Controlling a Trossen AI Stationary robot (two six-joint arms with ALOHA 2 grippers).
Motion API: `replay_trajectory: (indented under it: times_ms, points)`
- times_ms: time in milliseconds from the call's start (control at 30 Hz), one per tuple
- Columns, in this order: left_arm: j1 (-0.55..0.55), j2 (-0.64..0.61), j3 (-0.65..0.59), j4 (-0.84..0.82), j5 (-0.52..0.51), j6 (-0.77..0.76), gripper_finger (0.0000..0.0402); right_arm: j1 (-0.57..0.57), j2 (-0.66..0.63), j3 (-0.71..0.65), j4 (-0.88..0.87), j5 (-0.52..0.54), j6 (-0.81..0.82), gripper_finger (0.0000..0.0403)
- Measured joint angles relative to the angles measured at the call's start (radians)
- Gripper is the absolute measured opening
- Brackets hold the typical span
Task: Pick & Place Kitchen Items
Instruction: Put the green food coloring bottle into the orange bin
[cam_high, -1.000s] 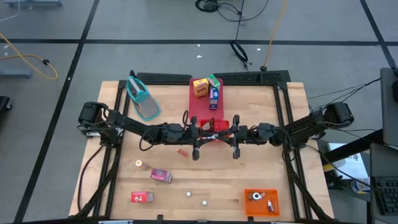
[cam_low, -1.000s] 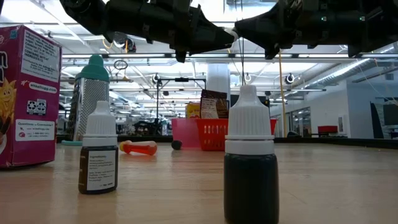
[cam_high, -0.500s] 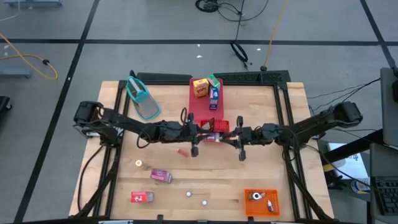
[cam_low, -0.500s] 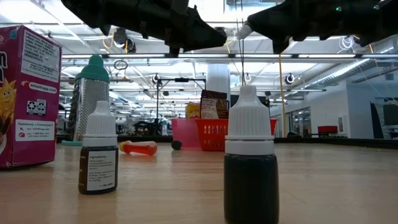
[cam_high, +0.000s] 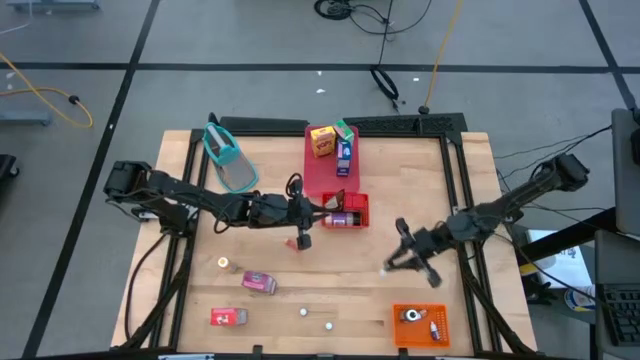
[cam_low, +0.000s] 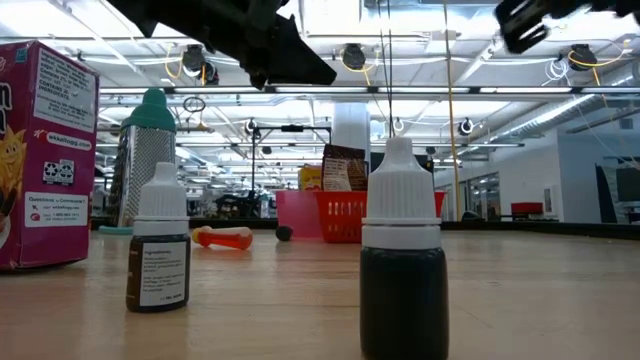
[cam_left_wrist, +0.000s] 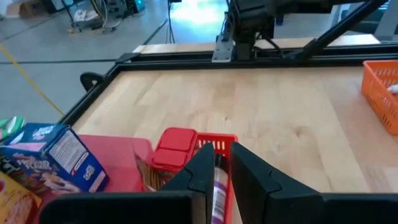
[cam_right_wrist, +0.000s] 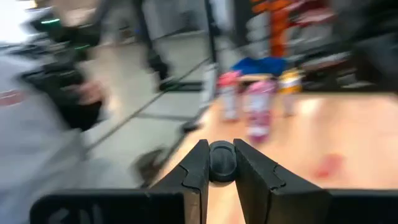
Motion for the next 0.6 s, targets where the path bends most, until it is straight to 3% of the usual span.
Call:
replay_trajectory:
  times_ms: [233,467,600]
  points:
    - [-0.002,0.000,0.000,0.010,0.001,0.004,0.0051,0.192,-0.026,0.000,-0.052,-0.064,0.052,0.0050]
    - [-0.002,0.000,0.000,0.011,0.002,0.009,0.0051,0.336,-0.025,0.000,-0.135,0.012,0.197,0.0050]
    - [0.009,0.001,0.000,0.131,0.002,0.009,0.0051,0.393,-0.025,0.000,-0.148,0.028,0.298,0.0050]
